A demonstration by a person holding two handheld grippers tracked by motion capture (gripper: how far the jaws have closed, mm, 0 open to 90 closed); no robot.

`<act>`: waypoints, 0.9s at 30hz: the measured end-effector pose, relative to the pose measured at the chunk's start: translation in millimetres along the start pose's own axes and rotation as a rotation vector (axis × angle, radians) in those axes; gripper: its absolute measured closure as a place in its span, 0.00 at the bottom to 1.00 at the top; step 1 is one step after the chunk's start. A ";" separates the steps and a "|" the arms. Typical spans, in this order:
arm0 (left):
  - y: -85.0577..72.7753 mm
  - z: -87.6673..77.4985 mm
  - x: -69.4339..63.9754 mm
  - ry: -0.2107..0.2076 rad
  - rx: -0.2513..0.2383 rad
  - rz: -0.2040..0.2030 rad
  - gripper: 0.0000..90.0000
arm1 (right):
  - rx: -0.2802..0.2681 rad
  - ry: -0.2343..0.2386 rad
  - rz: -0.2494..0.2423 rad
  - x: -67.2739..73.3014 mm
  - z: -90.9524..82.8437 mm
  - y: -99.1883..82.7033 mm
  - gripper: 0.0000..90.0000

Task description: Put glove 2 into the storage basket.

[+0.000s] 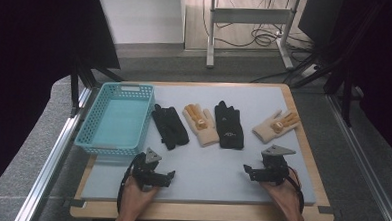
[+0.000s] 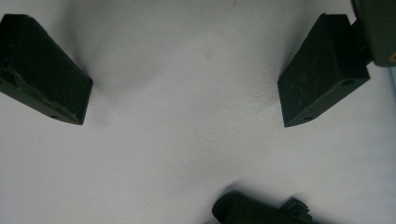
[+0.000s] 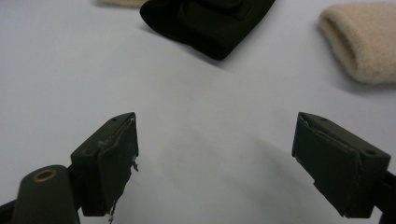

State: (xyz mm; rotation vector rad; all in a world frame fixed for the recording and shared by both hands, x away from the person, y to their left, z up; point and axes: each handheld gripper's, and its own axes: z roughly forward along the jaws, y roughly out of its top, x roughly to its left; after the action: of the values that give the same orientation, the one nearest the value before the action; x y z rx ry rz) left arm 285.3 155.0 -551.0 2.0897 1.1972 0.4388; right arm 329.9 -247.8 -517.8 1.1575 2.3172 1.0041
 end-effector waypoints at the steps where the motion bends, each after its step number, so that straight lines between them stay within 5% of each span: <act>1: 0.0 0.0 0.0 0.000 0.000 0.000 0.04 | 0.000 0.000 0.000 0.0 0.0 0.0 0.16; 15: -0.1 -0.1 -0.1 -0.001 -0.001 -0.002 0.04 | -0.012 0.050 -0.054 1.9 1.6 27.8 0.34; 20: -0.3 0.0 -0.1 -0.001 -0.003 -0.002 0.04 | -0.006 0.098 -0.079 9.0 13.0 42.6 0.44; 27: -0.4 -0.1 -0.3 0.000 -0.004 -0.003 0.04 | -0.001 0.135 -0.103 21.4 27.6 57.0 0.45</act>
State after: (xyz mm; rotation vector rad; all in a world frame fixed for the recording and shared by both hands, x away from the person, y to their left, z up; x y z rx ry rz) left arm 284.8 154.9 -551.2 2.0846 1.1983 0.4390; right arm 364.3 -195.3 -495.0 0.9858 2.4524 1.0758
